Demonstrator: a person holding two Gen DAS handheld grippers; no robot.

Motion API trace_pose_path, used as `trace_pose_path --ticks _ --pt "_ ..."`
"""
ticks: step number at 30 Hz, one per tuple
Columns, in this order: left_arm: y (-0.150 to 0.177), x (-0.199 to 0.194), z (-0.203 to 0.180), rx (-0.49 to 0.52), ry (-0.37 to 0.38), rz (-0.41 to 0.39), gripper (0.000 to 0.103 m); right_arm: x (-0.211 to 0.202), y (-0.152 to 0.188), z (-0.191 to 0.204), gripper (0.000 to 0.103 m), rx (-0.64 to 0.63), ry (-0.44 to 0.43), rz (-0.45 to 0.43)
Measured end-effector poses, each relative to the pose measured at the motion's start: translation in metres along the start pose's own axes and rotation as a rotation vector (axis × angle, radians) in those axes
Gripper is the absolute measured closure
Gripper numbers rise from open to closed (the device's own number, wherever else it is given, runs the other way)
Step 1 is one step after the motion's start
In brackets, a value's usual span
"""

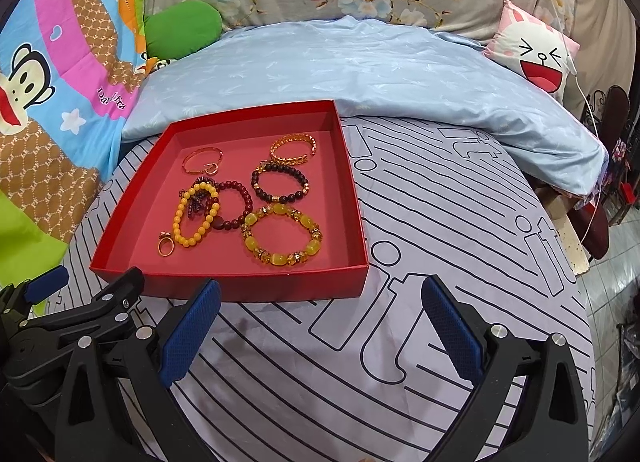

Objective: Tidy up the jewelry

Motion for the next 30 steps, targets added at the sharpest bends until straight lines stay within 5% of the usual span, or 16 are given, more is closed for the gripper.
trace_pose_path --ticks 30 --pt "0.0027 0.0038 -0.0005 -0.006 -0.014 -0.002 0.007 0.0039 0.0031 0.0014 0.006 0.006 0.007 0.008"
Point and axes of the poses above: each gripper's, at about its wrist camera, not at the fingertips, and x roughly the way its jaws point, z to its left, y to its underside, the point moved 8 cm from there along x, roughly the way its jaws point, and after that the axes turned 15 degrees about -x, right-handed, at the moved point
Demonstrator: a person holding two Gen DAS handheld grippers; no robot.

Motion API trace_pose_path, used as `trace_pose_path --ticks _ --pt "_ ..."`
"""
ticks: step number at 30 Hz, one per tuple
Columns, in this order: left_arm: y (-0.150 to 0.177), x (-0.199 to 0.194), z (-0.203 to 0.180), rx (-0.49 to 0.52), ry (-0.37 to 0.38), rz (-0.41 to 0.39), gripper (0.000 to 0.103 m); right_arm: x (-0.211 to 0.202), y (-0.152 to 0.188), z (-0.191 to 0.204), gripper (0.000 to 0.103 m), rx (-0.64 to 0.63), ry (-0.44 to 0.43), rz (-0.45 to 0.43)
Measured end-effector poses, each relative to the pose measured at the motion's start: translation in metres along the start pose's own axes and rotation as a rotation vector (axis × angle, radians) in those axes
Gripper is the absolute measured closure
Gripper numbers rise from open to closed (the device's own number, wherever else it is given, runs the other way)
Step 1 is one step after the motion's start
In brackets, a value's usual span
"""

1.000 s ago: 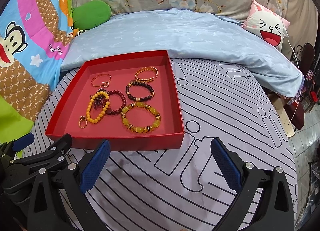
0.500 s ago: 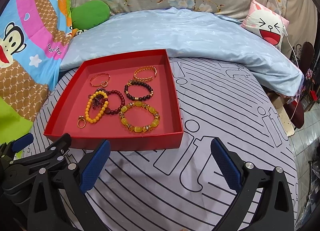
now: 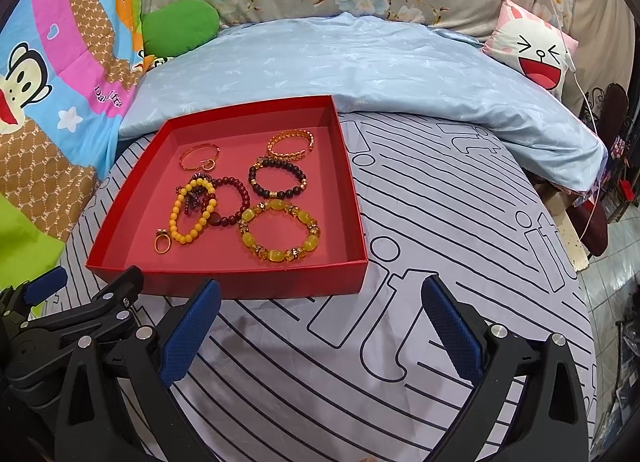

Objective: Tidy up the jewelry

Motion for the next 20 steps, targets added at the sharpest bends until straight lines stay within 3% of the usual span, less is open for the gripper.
trace_pose_path --ticks 20 --pt "-0.0013 -0.0057 -0.0010 0.003 -0.003 -0.012 0.007 -0.0037 0.0008 0.0011 0.006 0.008 0.003 -0.004"
Point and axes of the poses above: each gripper's, at about its wrist camera, not at the fingertips, and x roughly the way its jaws point, z to its left, y to its underside, the point moved 8 cm from there along x, roughly the way its jaws point, and after that the axes turned 15 degrees about -x, right-handed, at the moved point
